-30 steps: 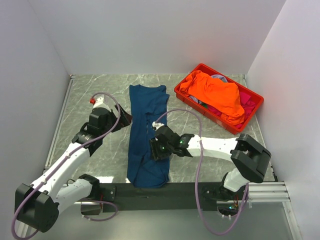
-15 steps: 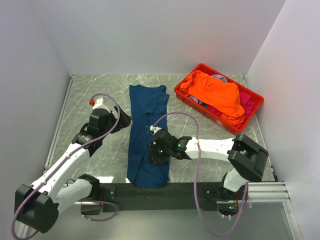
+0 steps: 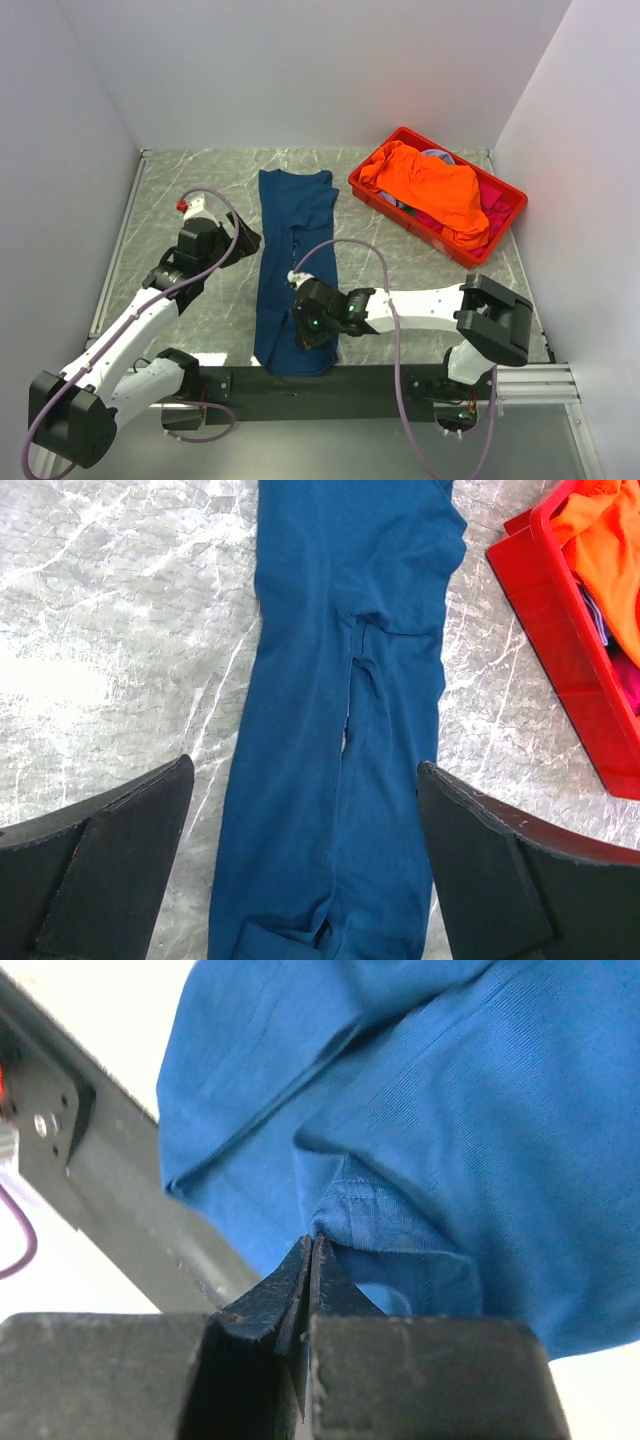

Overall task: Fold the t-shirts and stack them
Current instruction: Fold the tshirt

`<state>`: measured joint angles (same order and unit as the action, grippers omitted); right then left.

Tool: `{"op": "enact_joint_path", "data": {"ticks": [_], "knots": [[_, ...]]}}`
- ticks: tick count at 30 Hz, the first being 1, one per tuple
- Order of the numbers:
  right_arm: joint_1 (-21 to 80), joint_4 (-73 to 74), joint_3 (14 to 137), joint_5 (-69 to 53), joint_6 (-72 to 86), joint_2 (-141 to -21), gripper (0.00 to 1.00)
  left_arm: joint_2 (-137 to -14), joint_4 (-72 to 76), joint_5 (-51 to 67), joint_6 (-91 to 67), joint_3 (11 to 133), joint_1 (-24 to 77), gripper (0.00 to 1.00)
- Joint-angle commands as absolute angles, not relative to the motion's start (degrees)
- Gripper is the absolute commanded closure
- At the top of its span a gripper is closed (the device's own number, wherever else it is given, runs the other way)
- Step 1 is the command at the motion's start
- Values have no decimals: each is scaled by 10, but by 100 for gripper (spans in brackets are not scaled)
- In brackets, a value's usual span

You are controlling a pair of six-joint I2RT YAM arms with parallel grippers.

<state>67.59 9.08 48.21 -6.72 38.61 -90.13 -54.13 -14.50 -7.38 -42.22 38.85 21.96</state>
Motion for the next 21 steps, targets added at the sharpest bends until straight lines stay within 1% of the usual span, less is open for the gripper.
{"op": "enact_joint_path", "data": {"ticks": [1,3,7,8,9,10,11,13,14,15,17,19,21], "knots": [[706,113,498,-40,411,-887,100,-530,-135,-80,-415,386,221,1],[724,128,510,-18,422,-894,98,-528,-134,-77,-416,385,221,1],[754,153,539,-5,431,-911,98,-524,-134,-76,-415,381,221,1],[760,156,543,-4,435,-917,95,-523,-134,-75,-414,381,221,1],[771,159,548,-4,436,-919,90,-522,-135,-75,-413,380,221,1],[775,163,554,-1,439,-922,85,-520,-136,-75,-413,380,221,1],[781,174,565,-2,440,-926,75,-519,-137,-75,-412,379,221,1],[798,180,577,-2,441,-930,69,-518,-138,-76,-411,377,221,1],[802,184,582,-1,443,-933,62,-517,-136,-76,-410,376,221,1],[806,185,586,0,444,-935,57,-517,-136,-76,-411,376,221,1],[816,188,597,8,445,-939,50,-517,-134,-74,-411,374,221,1],[824,193,604,9,445,-937,49,-518,-132,-73,-411,373,222,1],[824,201,602,36,445,-922,49,-519,-132,-71,-410,373,221,1]]}}
